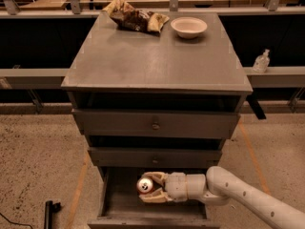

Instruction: Place coke can into bottom drawer

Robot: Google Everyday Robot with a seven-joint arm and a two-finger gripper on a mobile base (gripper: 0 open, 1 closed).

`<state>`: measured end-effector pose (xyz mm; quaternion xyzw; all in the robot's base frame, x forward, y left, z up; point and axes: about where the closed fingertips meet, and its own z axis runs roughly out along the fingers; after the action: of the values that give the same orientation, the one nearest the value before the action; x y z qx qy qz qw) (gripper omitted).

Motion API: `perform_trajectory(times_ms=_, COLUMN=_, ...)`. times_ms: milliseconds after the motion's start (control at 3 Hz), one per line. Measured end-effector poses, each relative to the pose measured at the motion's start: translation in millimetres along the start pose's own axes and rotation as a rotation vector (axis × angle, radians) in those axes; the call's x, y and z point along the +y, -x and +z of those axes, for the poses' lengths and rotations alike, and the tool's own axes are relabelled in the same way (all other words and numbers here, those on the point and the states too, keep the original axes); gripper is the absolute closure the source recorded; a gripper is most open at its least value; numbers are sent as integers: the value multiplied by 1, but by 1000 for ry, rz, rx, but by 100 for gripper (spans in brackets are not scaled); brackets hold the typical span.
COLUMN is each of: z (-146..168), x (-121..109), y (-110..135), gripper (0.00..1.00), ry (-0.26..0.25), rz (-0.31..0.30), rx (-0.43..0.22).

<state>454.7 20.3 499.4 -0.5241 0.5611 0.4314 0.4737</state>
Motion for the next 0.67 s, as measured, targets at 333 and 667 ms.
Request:
perform_trajectory(times_ms=333, z=-5, x=0, y=-11, gripper=100, ry=-4, rz=9, rx=17)
perform_trajectory(times_ms=667, z=-4, x=0, y=-16, gripper=100, ry=-27, rz=14, rx=14)
